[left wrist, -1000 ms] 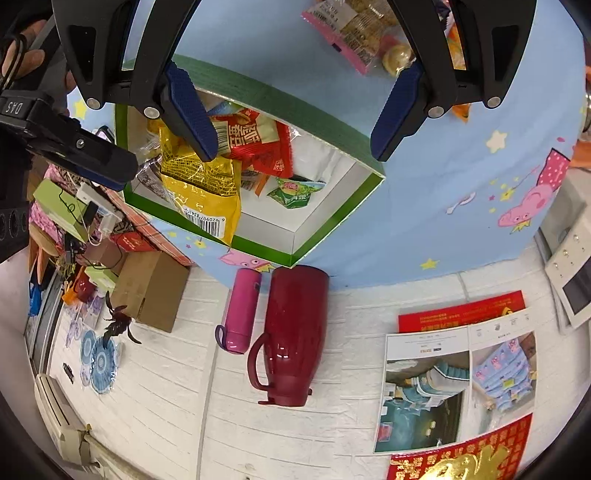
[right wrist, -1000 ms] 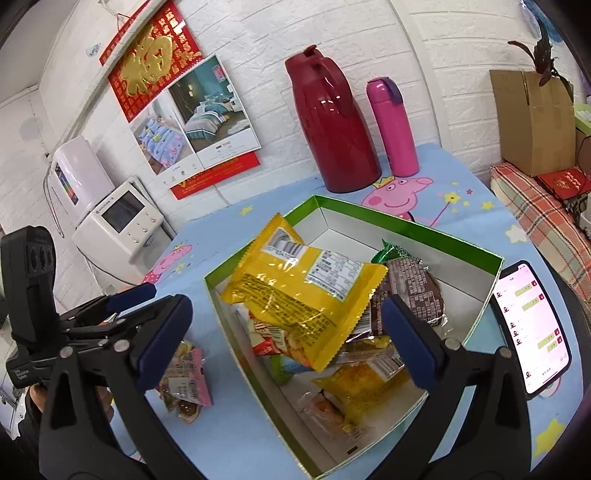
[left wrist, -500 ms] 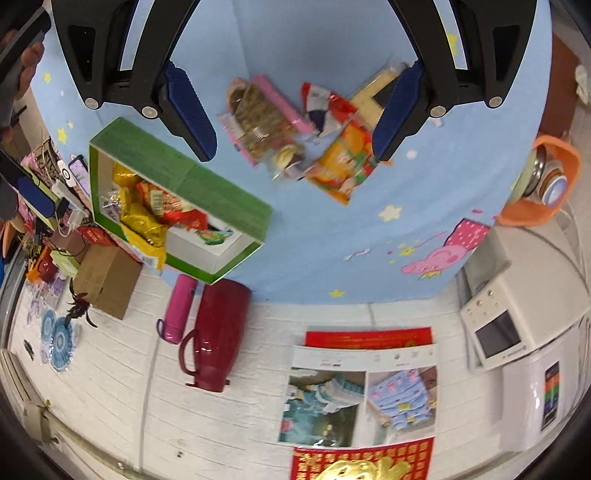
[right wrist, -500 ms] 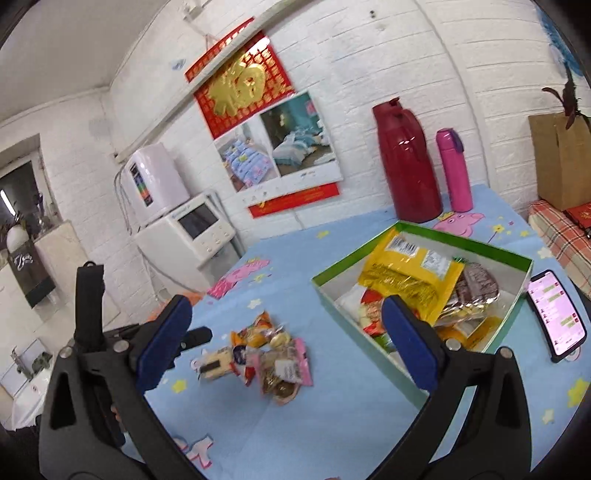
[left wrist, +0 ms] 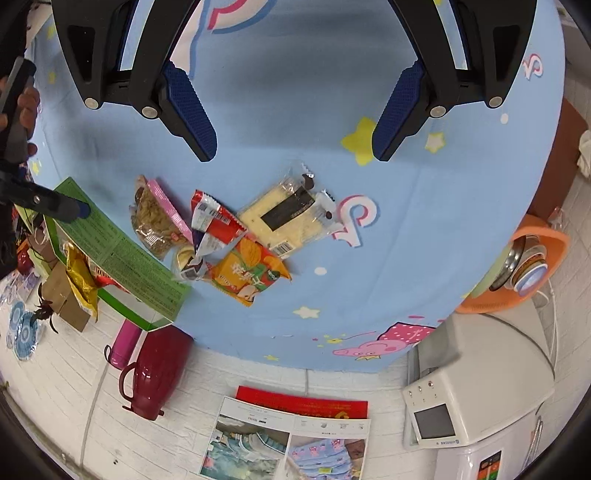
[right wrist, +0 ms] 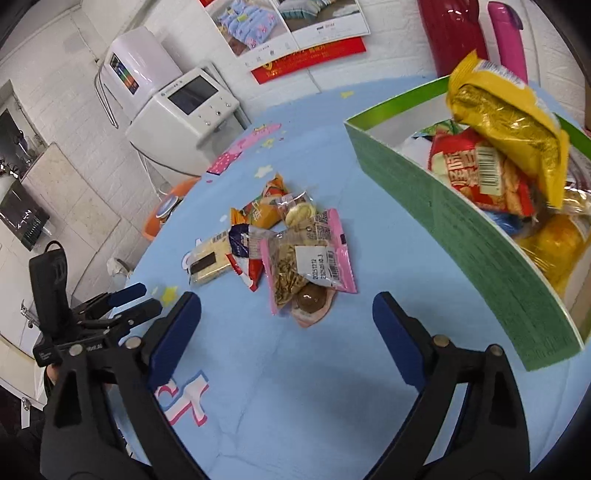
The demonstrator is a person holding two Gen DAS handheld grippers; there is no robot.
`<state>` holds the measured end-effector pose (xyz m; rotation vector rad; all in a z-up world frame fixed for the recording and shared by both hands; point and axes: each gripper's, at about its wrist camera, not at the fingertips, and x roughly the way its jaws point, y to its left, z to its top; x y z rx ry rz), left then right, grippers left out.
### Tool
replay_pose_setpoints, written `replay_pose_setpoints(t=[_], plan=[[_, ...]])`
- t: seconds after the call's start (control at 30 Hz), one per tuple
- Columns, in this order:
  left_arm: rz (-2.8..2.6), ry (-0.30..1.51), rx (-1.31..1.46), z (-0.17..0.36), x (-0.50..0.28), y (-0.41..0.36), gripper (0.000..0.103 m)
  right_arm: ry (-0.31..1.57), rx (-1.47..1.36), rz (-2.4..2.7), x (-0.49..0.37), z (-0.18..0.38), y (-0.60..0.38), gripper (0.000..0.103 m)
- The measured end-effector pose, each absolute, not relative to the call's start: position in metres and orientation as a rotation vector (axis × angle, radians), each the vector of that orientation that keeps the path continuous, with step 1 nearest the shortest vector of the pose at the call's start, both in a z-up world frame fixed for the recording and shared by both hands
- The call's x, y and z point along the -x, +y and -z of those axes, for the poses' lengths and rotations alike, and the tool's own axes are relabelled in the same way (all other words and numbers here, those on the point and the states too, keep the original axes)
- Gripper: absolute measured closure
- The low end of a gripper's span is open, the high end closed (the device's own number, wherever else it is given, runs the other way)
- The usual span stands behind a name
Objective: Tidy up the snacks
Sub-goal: 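Move both open tools back to the remaining snacks, then grasp the pink-edged seed packet with the right tool while the left closes on it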
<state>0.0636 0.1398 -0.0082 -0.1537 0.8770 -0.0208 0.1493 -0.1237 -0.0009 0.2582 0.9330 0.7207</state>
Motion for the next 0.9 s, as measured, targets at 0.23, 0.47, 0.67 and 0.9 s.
replay_pose_setpoints(t=[0.23, 0.47, 0.67, 0.9], plan=[[0.113, 0.86, 0.136, 0.007, -0.068, 0.129, 0.016, 0.988, -0.256, -0.734, -0.192, 0.024, -0.094, 0.019], [0.311, 0.909, 0.173, 0.015, -0.082, 0.098, 0.039, 0.949, -0.245, -0.751, -0.166, 0.021, -0.11, 0.064], [0.423, 0.956, 0.291, 0.028, -0.108, 0.066, 0.039, 0.956, -0.257, -0.774, -0.14, 0.022, -0.127, 0.063], [0.446, 1.002, 0.337, 0.038, -0.12, 0.051, 0.039, 0.928, -0.301, -0.794, -0.142, 0.016, -0.141, 0.021]])
